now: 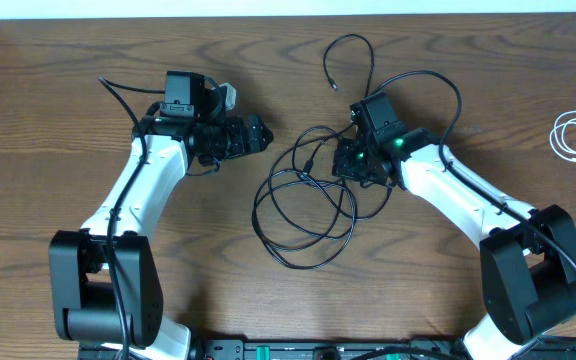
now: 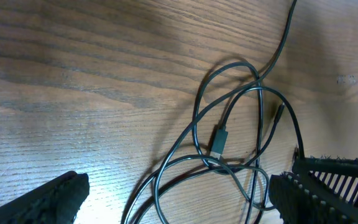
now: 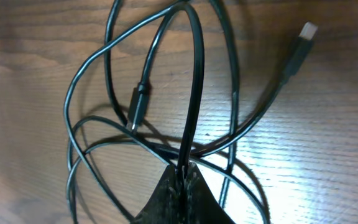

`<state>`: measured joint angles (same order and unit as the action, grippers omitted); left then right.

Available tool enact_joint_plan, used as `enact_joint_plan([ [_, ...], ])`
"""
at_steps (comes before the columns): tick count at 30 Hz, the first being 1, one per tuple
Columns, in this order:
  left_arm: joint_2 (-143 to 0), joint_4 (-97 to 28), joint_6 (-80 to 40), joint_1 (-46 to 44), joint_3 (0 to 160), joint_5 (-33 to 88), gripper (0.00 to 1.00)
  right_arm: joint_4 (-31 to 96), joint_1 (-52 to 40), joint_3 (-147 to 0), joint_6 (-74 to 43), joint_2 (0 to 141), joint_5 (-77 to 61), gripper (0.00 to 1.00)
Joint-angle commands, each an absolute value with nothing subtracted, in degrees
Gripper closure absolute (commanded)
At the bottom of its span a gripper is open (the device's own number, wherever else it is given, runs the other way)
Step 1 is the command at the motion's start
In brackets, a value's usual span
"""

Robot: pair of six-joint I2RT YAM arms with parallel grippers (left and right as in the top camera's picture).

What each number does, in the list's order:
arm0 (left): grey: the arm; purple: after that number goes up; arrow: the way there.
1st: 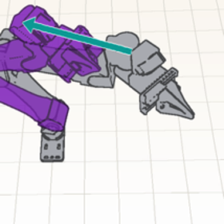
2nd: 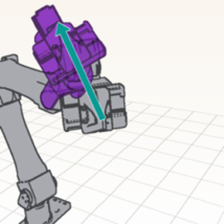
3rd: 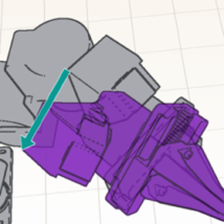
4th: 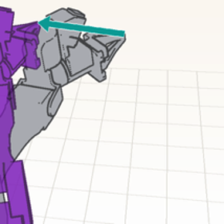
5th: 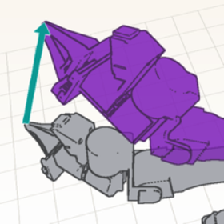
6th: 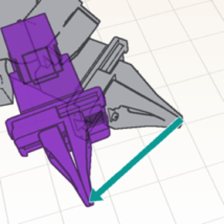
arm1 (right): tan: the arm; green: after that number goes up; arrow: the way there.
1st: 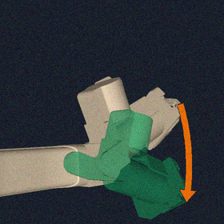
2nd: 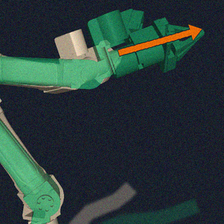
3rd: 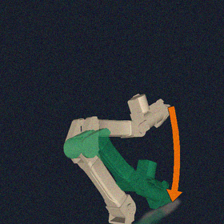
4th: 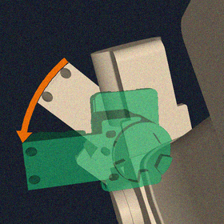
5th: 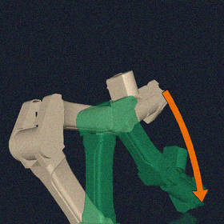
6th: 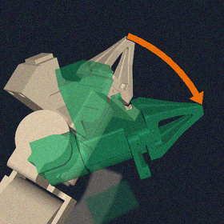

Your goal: Untangle cables

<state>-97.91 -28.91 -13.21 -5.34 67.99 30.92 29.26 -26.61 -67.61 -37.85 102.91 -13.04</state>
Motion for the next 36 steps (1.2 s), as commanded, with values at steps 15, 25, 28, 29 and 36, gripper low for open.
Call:
enact_joint_plan([
  [15,-97.1,-29.02,-12.27,-5.21,67.81,30.13,0.02,28.6,-28.99,-67.48,-36.16,103.85,-10.68,0.98],
  [25,-97.1,-28.99,-12.27,-5.21,67.81,30.15,0.02,27.83,-29.34,-67.48,-36.16,103.85,-10.63,0.95],
  [28,-97.1,-28.99,-12.27,-5.21,67.81,30.15,0.02,27.7,-29.34,-67.48,-36.14,103.85,-10.59,0.91],
  [29,-97.1,-28.99,-12.27,-5.21,67.81,30.13,0.02,27.62,-29.34,-67.48,-36.14,103.85,-10.57,0.89],
  [36,-97.1,-28.97,-12.27,-5.21,67.81,30.13,0.02,27.66,-29.36,-67.46,-36.16,103.85,-7.49,0.49],
])
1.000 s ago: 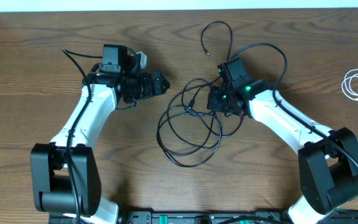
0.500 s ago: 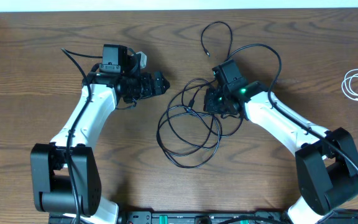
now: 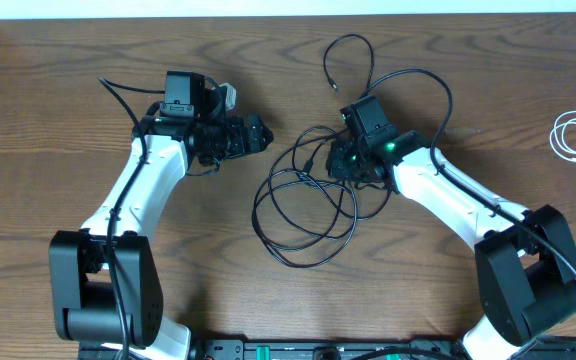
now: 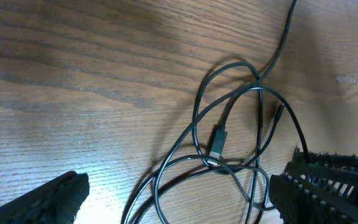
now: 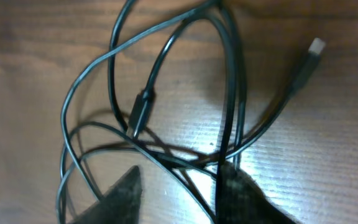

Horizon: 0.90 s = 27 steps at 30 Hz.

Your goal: Untangle cables

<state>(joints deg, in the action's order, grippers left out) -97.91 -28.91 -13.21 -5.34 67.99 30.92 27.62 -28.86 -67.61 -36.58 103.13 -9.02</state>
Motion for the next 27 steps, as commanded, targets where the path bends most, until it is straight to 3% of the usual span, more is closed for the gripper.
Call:
enact_joint_plan([
  [1,-97.1,-28.97,-12.27,-5.21,67.81,30.13,0.02,27.66,-29.36,-67.46,-36.16,103.85,-7.49,0.47],
  [2,-97.1,-28.95,-12.27,-5.21,67.81,30.13,0.02,27.66,-29.36,-67.46,-36.16,103.85,-7.46,0.37],
  [6,-97.1,-28.91,-12.27,-5.21,67.81,30.13,0.02,27.64,-29.36,-67.46,-36.14,103.85,-7.42,0.16],
  [11,-97.1,-28.82,-12.27,-5.21,67.81,30.13,0.02,27.68,-29.36,-67.46,-36.14,103.85,-6.37,0.01],
  [21,-97.1,-28.8,-12.27,-5.21,67.81,30.11,0.02,31.59,-29.34,-67.37,-36.16,103.88,3.86,0.01],
  [27,-97.1,-28.77,-12.32,-5.21,67.81,27.99,0.02,30.83,-29.93,-67.37,-36.38,103.88,-1.26,0.01],
])
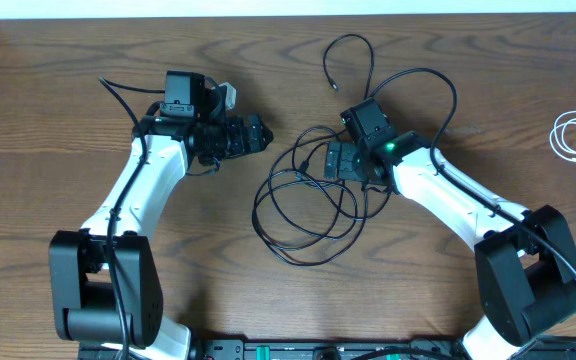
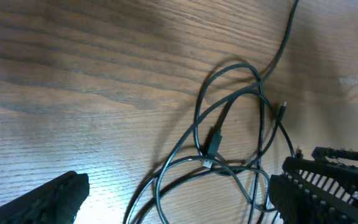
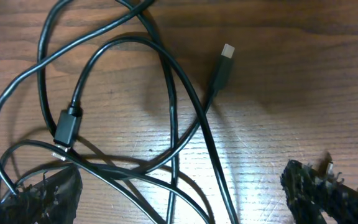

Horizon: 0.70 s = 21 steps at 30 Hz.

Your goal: Untangle cables

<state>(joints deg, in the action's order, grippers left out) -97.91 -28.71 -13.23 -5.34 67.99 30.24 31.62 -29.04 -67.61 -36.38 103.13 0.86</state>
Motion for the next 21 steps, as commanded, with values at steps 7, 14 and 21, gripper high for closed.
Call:
enact_joint_plan([
  [7,-97.1,-28.77,-12.64,-5.21,67.81,26.57,0.02,27.92,-34.68,-67.37,-36.32,103.88,-4.84,0.01],
  [14,-97.1,-29.26,-16.99,-5.21,67.81,18.0,0.02,26.39,-41.8,-67.37,-36.1,104.25,-4.51,0.03],
  [21,-97.1,-29.52,-18.76,-5.21,67.81,15.14,0.02,26.52,-48.31,-67.37,-32.23,105.69,-4.45,0.42],
])
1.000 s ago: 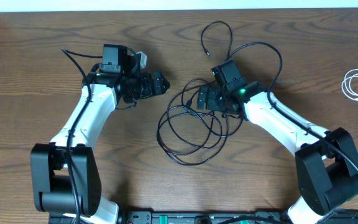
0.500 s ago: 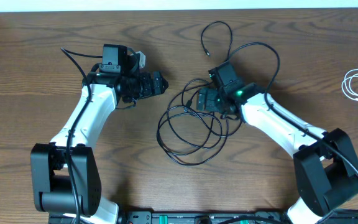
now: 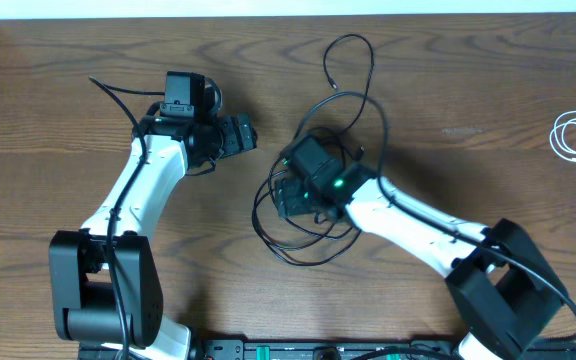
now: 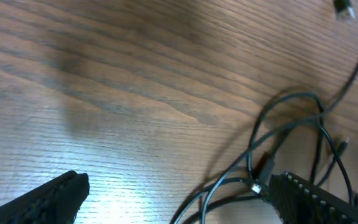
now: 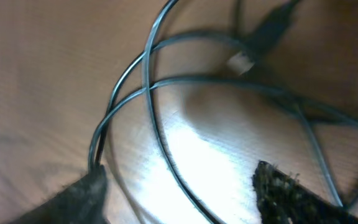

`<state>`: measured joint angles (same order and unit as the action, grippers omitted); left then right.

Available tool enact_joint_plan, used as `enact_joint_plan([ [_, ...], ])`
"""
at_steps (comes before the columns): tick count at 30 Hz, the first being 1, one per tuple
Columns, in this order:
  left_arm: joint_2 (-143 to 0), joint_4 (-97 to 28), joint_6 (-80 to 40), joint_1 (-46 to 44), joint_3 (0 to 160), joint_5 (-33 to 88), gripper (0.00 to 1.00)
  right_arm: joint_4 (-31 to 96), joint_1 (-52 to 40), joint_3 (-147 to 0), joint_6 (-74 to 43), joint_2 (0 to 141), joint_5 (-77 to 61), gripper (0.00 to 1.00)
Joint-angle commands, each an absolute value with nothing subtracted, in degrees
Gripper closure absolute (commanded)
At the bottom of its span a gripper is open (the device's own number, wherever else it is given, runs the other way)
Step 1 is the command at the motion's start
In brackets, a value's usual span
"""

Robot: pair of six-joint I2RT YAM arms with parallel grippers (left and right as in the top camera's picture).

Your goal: Untangle cables

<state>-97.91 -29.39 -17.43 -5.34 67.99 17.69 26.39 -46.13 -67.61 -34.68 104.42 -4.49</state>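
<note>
A tangle of black cable point(image 3: 313, 240) lies at mid-table, with one loop reaching up to the far side point(image 3: 353, 45). My right gripper point(image 3: 286, 196) hovers low over the tangle's left part. It is open, and in the right wrist view point(image 5: 182, 193) cable strands point(image 5: 148, 93) run between its fingers beside a connector point(image 5: 263, 34). My left gripper point(image 3: 240, 134) is open to the left of the tangle. In the left wrist view point(image 4: 179, 199) the loops point(image 4: 291, 118) and a plug point(image 4: 263, 165) lie near the right finger point(image 4: 322, 199), and nothing is held.
A small coiled white cable lies apart at the far right of the wooden table point(image 3: 48, 110). A free black plug end point(image 4: 344, 7) shows at the top right of the left wrist view.
My right gripper has gone from the tangle's upper right to its left part, still open. The wide loop on the right now lies further left. My left gripper has drawn back slightly leftward.
At first my right gripper was shut on a black strand at the tangle's right side. Then its fingers stood apart beside the strand, then wide open above the cable. Now it is over the tangle's left part. My left gripper stayed open beside the tangle throughout.
</note>
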Motion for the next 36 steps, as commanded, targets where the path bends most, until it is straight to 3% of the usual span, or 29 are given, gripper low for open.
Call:
enact_joint_plan([
  [1,-97.1,-29.52,-18.76,-5.21,67.81,15.14,0.02,26.5,-49.28,-67.37,-31.7,105.91,-4.43,0.46],
  [3,-97.1,-29.52,-18.76,-5.21,67.81,15.14,0.02,26.35,-51.18,-67.37,-30.33,106.54,-4.45,0.56],
  [6,-97.1,-29.52,-18.76,-5.21,67.81,15.14,0.02,26.28,-53.91,-67.37,-28.12,107.55,-4.43,0.63],
  [14,-97.1,-29.5,-18.76,-5.21,67.81,15.14,0.02,26.2,-58.24,-67.37,-27.75,110.5,-2.37,0.64],
  [20,-97.1,-29.52,-18.74,-5.21,67.81,15.14,0.02,26.15,-58.54,-67.37,-27.77,111.35,-1.43,0.78],
  [23,-97.1,-29.52,-18.76,-5.21,67.81,15.14,0.02,26.17,-58.5,-67.37,-27.77,111.35,-1.43,0.74],
  [26,-97.1,-29.52,-18.76,-5.21,67.81,15.14,0.02,26.2,-58.52,-67.37,-27.77,111.35,-1.43,0.55],
  [29,-97.1,-29.52,-18.76,-5.21,67.81,15.14,0.02,26.17,-58.5,-67.37,-27.77,111.35,-1.43,0.5],
  [32,-97.1,-29.52,-18.76,-5.21,67.81,15.16,0.02,26.2,-58.46,-67.37,-27.46,111.35,-1.26,0.58],
  [34,-97.1,-29.52,-18.76,-5.21,67.81,15.16,0.02,26.33,-58.43,-67.37,-27.51,111.33,-1.02,0.75],
  [36,-97.1,-29.52,-18.76,-5.21,67.81,15.16,0.02,26.44,-58.43,-67.4,-27.49,110.93,-1.02,0.73],
])
